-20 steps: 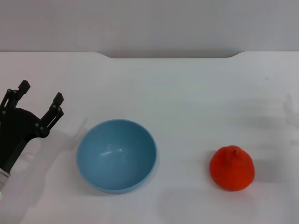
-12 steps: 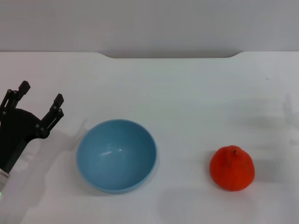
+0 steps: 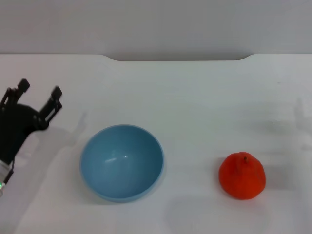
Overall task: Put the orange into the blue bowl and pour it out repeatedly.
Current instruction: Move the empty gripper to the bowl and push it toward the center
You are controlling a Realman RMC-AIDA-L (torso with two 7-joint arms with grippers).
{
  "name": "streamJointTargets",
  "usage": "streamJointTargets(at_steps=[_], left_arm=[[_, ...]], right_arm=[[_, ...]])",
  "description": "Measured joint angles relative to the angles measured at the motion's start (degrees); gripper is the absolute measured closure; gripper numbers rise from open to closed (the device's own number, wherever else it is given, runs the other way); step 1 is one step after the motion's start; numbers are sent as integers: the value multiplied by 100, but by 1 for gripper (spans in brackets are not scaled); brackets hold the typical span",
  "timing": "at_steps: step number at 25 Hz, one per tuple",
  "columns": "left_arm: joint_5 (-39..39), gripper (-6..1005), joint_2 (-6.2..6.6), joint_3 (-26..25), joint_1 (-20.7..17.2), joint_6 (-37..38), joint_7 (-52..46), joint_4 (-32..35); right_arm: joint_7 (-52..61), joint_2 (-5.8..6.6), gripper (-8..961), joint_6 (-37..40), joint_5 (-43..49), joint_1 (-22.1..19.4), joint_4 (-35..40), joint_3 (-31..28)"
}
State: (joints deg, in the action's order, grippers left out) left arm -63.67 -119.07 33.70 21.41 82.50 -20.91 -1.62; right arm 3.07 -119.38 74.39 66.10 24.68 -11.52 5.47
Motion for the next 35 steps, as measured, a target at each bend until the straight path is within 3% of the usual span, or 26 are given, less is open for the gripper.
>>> streamJointTargets(at_steps=[3,8,12,13,16,18,21,22,23,27,31,35], left_arm=[[-29,199,6,24,228,-424,-701,323],[-796,199,36,353,796,-1540,-2344,1397],[-1509,199,102,1539,1202,-2658,-4764,2748],[-1509,200,102,1539,1202,-2658,-4764,2748],[-2824,200,200,2992,1374,-3272,-7413,4452],[-3144,200,224,3089,1390,-3222,-7884,4716],[-4930,200,239,3224,1486,-2305,-9786,5895],[-4930,200,239,3224,1486,-2305,-9786,5895],[-5932,200,197,3228,1534,-1568,-10627,6578],[-7611,204,146,3275,1643,144,-12150,7784],[-8204,203,128,3313,1642,1443,-12912,8566],[-8487,203,126,3531,1485,1905,-13180,8865]], right_arm=[[1,1,425,-2,2,25,-3,37],[6,3,424,-28,7,31,-70,44],[9,-1,424,-73,9,26,-106,50],[10,-1,424,-79,9,19,-120,51],[11,-3,424,-85,9,-9,-134,38],[12,-3,424,-88,9,-18,-134,30],[13,-4,424,-127,9,-32,-118,8],[13,-4,424,-127,9,-32,-118,8],[14,-2,424,-142,8,-31,-107,5],[15,7,424,-150,9,-11,-93,2],[17,18,424,-155,-2,-1,-83,-4],[18,22,425,-163,-28,9,-49,-3]])
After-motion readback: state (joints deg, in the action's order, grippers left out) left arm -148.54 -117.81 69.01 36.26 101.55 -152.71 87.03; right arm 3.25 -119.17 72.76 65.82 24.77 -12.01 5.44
